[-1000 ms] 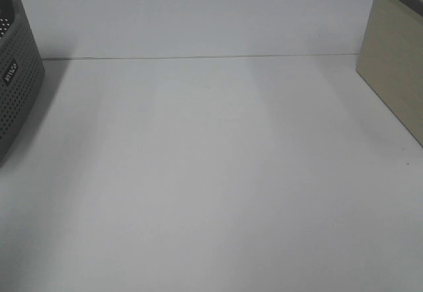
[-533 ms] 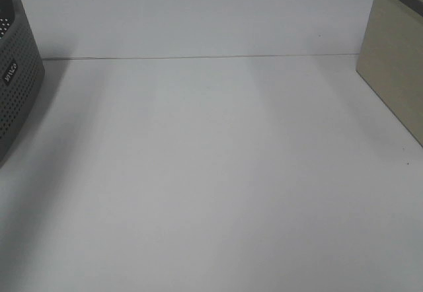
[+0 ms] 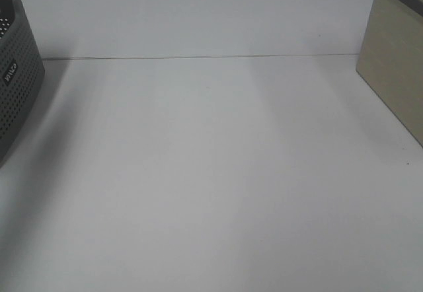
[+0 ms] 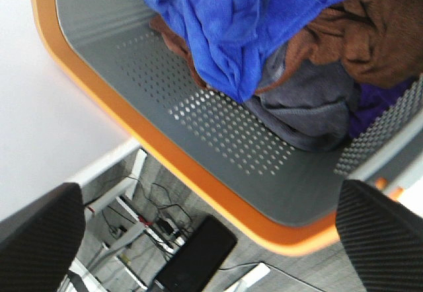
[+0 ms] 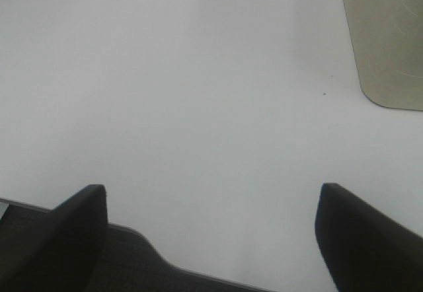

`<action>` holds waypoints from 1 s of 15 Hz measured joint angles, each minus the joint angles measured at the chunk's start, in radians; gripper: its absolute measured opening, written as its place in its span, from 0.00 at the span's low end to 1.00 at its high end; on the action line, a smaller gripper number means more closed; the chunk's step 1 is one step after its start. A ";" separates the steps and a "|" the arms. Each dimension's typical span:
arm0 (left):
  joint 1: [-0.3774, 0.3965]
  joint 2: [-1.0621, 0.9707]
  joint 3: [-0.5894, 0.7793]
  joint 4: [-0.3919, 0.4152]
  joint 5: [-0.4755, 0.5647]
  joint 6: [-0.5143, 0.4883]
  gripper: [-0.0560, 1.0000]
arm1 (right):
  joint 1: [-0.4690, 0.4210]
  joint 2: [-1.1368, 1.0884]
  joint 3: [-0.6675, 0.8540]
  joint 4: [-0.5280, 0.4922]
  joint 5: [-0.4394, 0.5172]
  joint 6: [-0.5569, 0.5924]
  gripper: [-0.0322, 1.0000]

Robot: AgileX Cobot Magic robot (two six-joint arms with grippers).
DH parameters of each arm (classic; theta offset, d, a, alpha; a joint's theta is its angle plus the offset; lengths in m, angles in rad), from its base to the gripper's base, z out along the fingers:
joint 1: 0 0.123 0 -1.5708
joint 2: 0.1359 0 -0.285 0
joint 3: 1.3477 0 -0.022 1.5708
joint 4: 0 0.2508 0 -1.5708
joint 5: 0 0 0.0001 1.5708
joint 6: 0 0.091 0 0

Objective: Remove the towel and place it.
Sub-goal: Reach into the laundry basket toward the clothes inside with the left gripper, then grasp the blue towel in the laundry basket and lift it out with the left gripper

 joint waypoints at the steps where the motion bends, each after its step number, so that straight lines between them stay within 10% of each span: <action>1: 0.000 0.065 -0.001 0.007 -0.035 0.024 0.98 | 0.000 0.000 0.000 0.000 0.000 0.000 0.84; 15: 0.107 0.457 -0.001 0.016 -0.362 0.117 0.97 | 0.000 0.000 0.000 0.000 0.000 0.000 0.84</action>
